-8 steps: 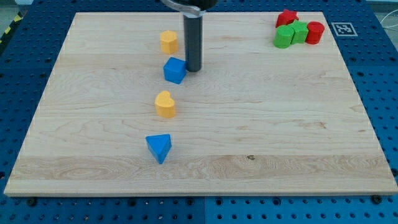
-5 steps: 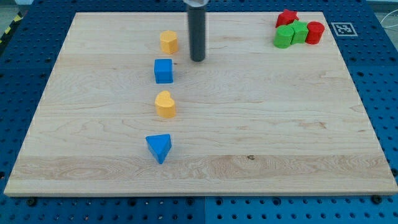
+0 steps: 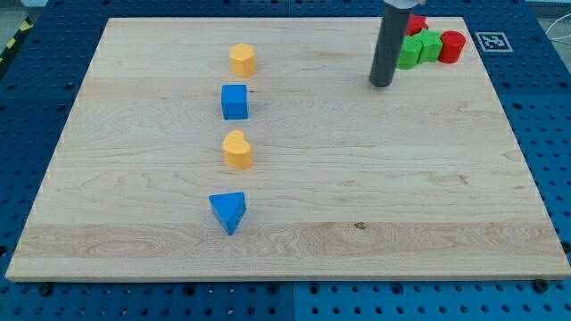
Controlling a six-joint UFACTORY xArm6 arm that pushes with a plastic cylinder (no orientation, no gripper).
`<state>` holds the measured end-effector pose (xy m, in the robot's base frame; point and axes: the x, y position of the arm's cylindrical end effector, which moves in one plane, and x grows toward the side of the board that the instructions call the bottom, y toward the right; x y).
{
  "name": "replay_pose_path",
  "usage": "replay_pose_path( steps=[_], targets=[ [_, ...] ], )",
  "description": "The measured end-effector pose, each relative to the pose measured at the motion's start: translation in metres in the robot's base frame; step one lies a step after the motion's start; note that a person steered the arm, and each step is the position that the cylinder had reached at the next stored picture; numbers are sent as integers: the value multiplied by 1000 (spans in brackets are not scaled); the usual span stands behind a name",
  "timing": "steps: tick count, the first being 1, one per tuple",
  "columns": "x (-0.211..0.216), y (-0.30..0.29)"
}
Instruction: Push the red star towards top left
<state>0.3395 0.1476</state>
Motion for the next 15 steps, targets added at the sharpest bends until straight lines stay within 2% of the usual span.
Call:
replay_pose_path(
  steps=[3,5,6,7,8,9,10,11,13,15],
  targets=[
    [8,86],
    [-9,174],
    [-18,197],
    [-38,197],
    [-90,176],
    [-123,136],
    [-134,110],
    [-135,108],
    [-108,69],
    [-106,9]
  ],
)
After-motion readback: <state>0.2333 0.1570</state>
